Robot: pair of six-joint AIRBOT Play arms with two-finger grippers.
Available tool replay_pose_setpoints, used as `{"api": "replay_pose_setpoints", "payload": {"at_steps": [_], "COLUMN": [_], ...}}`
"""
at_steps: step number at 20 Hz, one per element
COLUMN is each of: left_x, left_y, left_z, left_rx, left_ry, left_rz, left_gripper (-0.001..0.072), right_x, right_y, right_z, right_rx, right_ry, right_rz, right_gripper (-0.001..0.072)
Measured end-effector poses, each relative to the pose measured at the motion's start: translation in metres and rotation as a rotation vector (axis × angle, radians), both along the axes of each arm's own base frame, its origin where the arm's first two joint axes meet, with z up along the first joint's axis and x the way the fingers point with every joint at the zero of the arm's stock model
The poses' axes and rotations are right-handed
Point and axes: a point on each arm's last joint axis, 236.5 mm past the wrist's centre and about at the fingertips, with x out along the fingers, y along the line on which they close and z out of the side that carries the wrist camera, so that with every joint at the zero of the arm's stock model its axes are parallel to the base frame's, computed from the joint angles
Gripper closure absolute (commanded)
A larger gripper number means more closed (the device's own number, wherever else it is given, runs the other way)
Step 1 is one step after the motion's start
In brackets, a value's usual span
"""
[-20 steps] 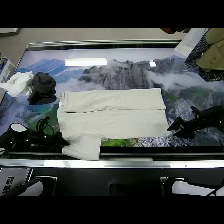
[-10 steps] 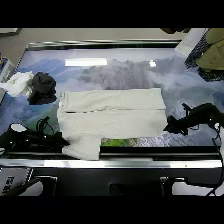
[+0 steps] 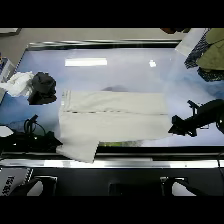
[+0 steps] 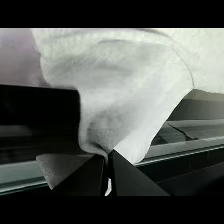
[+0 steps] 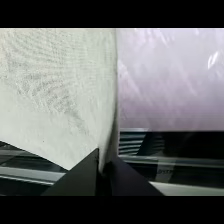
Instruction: Fold the clothes and pants, and hang the long-sleeved shirts on hangers.
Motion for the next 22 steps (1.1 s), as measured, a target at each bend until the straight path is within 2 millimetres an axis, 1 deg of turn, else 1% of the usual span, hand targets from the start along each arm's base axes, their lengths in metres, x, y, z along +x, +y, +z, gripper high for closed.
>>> {"api": "replay_pose_setpoints", "payload": {"at_steps": [2,4,6,8,10,12,18,22], "left_x": [-0.002,0.001,0.012,0.031,0.054,0.082,0.17,0.223], "left_y": [0.004,0.006,0.006,0.006,0.003,0.001,-0.003,-0.001], "left_z": [0.017,0.031,0.041,0.047,0.048,0.046,0.04,0.036], "left_rx": [0.036,0.053,0.053,0.047,0.047,0.051,0.051,0.048], "left_ry": [-0.045,-0.084,-0.123,-0.157,-0.185,-0.205,-0.239,-0.261], "left_rz": [0.018,0.038,0.054,0.065,0.051,0.037,0.01,0.0], "left_gripper": [0.0692,0.0692,0.0692,0.0692,0.0692,0.0692,0.0692,0.0692], "right_x": [-0.013,-0.017,-0.011,0.007,0.027,0.044,0.1,0.132], "right_y": [-0.004,-0.008,-0.009,-0.005,0.0,-0.002,-0.02,-0.026], "right_z": [0.015,0.025,0.03,0.034,0.031,0.025,0.014,0.007], "right_rx": [-0.039,-0.071,-0.082,-0.064,-0.034,-0.025,-0.047,-0.035], "right_ry": [0.009,-0.009,-0.048,-0.121,-0.184,-0.23,-0.345,-0.376], "right_rz": [-0.001,-0.009,-0.024,-0.043,-0.055,-0.072,-0.166,-0.207], "right_gripper": [0.0677,0.0676,0.0676,0.0676,0.0676,0.0676,0.0676,0.0676]}}
